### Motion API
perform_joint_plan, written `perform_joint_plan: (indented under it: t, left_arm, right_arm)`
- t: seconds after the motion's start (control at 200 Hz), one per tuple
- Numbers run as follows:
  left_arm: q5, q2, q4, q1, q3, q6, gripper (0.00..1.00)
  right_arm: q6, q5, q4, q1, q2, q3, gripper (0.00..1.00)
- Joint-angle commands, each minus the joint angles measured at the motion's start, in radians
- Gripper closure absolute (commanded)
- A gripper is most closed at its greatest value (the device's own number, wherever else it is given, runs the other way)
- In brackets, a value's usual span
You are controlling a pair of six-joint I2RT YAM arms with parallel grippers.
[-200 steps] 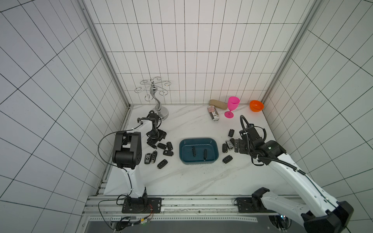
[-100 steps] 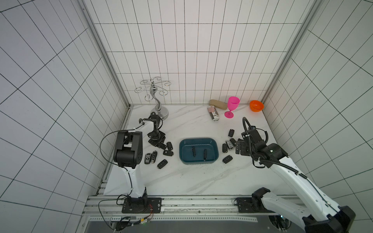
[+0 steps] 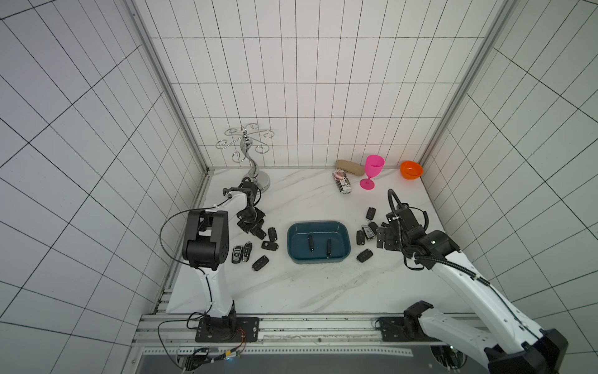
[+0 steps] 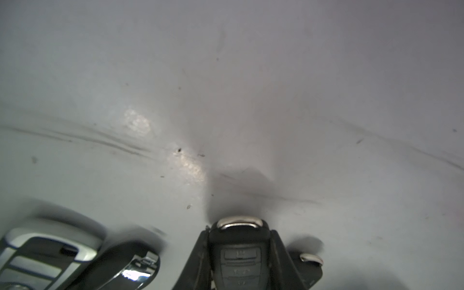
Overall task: Place the car key into the storage box
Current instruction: Pick up the car key from the center of the board, then place the car key in the storage box.
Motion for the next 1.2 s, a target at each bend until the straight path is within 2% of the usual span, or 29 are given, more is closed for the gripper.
perform_joint_plan:
  t: [0.0, 0.15, 0.225, 0.395, 0.505, 0.645, 0.939, 1.199]
  left_arm:
    - [-0.059, -0.096, -0.083, -0.033, 0.154, 0.146, 0.84]
    - [-0.093, -0.129, -0.232, -0.154, 0.351, 0.308, 0.84]
    - [-0.051, -0.133, -0.262, -0.218, 0.398, 0.362, 0.84]
    - [0.033, -0.081, -0.339, -0.352, 0.478, 0.420, 0.84]
    - [0.016, -0.027, -0.386, -0.447, 0.531, 0.448, 0.83]
    - [-0.007, 0.034, -0.413, -0.538, 0.578, 0.477, 0.83]
    - [0.051, 0.178, -0.428, -0.624, 0.672, 0.489, 0.83]
    - [0.076, 0.221, -0.384, -0.642, 0.606, 0.482, 0.83]
  right_arm:
    - [0.013, -0.001, -0.001, -0.021, 0.023, -0.027, 0.00]
    - [0.025, -0.050, -0.002, -0.080, 0.042, -0.027, 0.01]
    - [0.041, -0.095, -0.002, -0.134, 0.046, -0.029, 0.01]
    - [0.075, -0.252, 0.000, -0.279, 0.086, -0.051, 0.01]
    - [0.082, -0.353, 0.003, -0.353, 0.111, -0.066, 0.02]
    - [0.091, -0.428, 0.003, -0.400, 0.126, -0.075, 0.01]
    - [0.095, -0.508, 0.023, -0.437, 0.152, -0.094, 0.01]
    - [0.091, -0.514, 0.036, -0.449, 0.144, -0.111, 0.02]
